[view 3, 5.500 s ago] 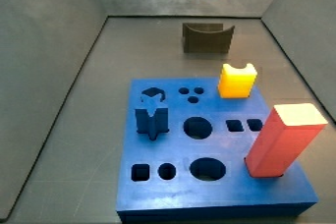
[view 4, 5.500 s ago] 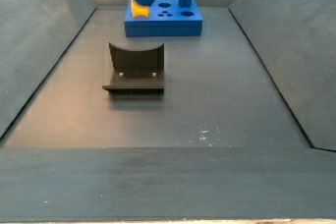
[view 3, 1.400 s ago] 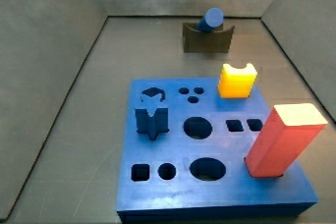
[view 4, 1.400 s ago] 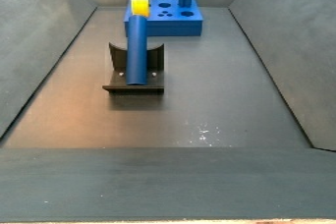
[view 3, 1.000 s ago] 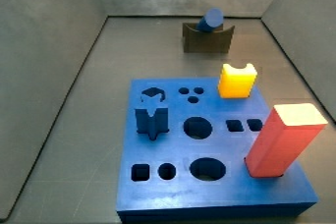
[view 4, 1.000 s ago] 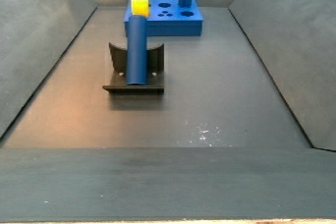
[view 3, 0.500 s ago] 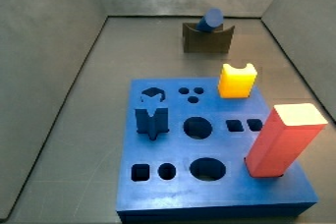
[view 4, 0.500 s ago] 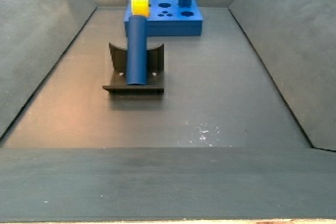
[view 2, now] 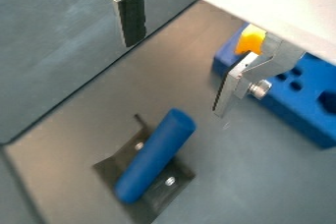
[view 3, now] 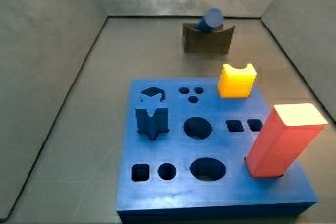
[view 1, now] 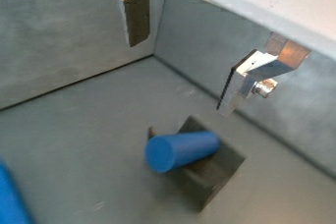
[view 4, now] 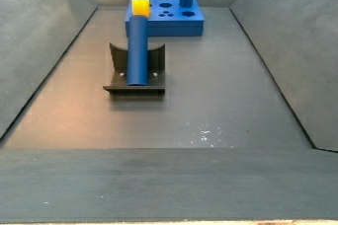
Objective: Pick up the round object. Move up. Place the round object on the fixture. Regrasp the round object. Move to above the board. Insert the round object.
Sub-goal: Regrasp the round object.
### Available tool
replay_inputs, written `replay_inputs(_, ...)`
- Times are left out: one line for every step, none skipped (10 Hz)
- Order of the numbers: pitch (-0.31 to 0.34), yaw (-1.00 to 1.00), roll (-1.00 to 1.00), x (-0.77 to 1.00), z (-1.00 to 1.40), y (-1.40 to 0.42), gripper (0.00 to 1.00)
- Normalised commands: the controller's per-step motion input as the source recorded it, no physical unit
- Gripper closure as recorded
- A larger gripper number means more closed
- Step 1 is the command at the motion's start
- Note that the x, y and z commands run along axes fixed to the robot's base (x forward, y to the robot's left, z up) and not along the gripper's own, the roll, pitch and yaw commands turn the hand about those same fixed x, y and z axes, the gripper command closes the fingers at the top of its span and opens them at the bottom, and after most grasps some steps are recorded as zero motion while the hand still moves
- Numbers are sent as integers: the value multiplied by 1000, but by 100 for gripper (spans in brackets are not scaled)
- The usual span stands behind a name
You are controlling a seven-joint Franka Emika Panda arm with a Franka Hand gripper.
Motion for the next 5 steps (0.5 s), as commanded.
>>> replay_inputs(41,36,1000,40,-3,-26,0)
replay_inputs(57,40,1000,56,0,-28,0)
replay_inputs(67,43,1000,64,-4,-32,0)
replay_inputs(91,52,1000,82,-8,-36,0)
replay_inputs(113,61,1000,94,-5,-38,0)
